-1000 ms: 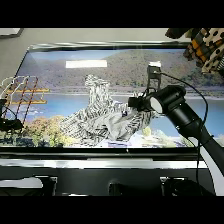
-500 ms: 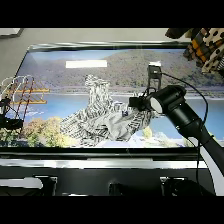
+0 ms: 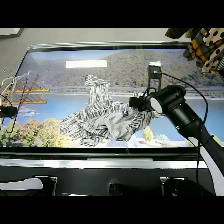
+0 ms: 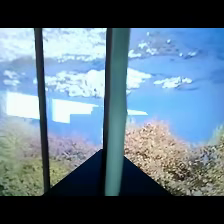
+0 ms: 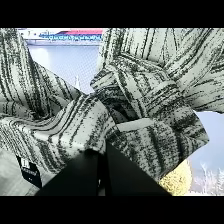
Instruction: Fold the clothes and pants, and hang the long-sleeved shirts on hangers.
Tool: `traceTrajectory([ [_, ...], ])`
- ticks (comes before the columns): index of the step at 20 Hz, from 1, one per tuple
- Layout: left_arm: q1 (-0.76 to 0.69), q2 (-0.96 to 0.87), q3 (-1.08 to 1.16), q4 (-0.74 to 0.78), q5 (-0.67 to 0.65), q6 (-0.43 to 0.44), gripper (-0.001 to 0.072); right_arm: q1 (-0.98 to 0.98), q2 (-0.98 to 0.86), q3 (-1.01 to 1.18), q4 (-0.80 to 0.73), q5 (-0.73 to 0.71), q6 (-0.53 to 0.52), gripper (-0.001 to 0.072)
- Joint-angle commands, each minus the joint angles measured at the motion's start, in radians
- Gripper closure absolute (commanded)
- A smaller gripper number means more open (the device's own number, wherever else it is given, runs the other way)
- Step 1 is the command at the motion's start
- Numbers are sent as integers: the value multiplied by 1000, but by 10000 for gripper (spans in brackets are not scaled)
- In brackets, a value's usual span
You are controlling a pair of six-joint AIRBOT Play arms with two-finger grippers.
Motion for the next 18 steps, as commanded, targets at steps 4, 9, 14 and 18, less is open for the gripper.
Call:
traceTrajectory([
  [4,-72,99,178,-19,30,-132,677,1,0,0,-3,2,-9,672],
  [9,-191,253,208,-19,166,-132,678,1,0,0,-3,3,-10,672],
  [14,-368,441,44,-19,60,-93,680,1,0,0,-35,42,-29,672],
  [18,-548,669,-198,-22,-28,-94,678,1,0,0,-61,81,-27,672],
])
